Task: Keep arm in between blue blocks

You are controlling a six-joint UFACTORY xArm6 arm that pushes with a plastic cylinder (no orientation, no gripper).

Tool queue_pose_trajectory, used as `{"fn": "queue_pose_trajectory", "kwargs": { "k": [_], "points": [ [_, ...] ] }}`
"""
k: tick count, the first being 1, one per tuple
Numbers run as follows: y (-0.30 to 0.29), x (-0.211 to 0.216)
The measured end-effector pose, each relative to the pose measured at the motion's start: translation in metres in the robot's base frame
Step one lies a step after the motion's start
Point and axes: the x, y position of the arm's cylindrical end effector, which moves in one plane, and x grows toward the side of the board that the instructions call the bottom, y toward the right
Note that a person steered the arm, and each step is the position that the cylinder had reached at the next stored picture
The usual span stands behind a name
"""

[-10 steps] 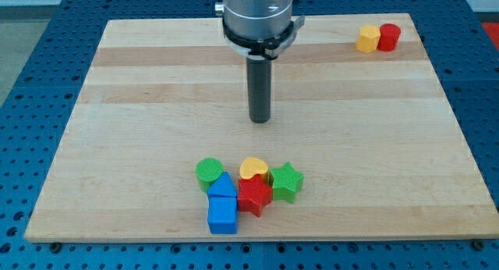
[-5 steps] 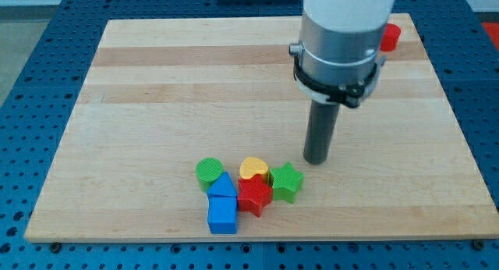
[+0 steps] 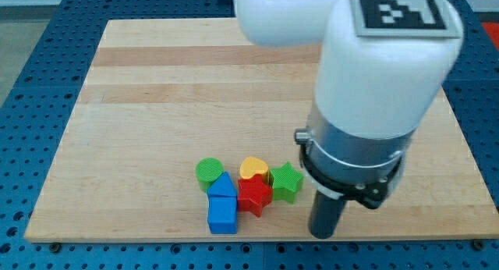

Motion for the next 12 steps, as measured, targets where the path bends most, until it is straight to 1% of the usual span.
{"fn": "queue_pose_trajectory", "kwargs": {
  "k": [5,7,8,9,10,12],
  "points": [
    [-0.037,0.000],
    [-0.077,0.000],
    [-0.116,0.000],
    [-0.143,-0.021],
    [-0.141,-0.071],
    [-0.138,-0.064]
  ]
}}
